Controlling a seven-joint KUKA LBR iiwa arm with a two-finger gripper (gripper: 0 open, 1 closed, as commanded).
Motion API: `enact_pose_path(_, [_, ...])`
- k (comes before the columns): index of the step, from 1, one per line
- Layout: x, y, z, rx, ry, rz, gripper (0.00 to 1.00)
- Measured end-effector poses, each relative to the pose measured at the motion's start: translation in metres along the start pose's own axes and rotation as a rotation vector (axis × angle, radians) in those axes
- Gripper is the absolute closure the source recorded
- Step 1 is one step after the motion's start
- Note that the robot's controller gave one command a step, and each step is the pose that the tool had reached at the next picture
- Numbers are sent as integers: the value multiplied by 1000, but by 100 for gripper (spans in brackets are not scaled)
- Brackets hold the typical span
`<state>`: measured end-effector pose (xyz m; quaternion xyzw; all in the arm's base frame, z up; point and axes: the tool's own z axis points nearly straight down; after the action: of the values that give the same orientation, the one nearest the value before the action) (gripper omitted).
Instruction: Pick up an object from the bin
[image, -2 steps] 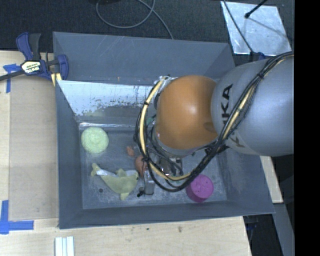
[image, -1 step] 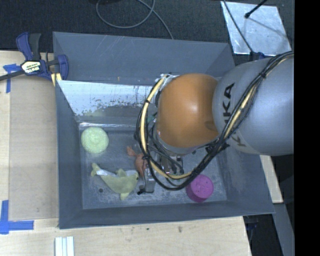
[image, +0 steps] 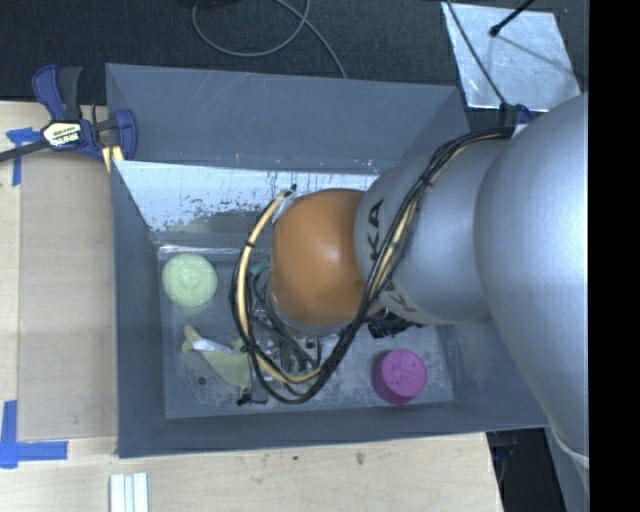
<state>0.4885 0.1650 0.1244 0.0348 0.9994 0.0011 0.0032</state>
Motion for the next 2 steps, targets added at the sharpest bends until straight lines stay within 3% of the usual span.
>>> enact_pose_path(1, [-4, 9, 53, 2, 6, -108, 0])
enact_pose_path(2, [-34, 47, 54, 2, 4, 161, 0])
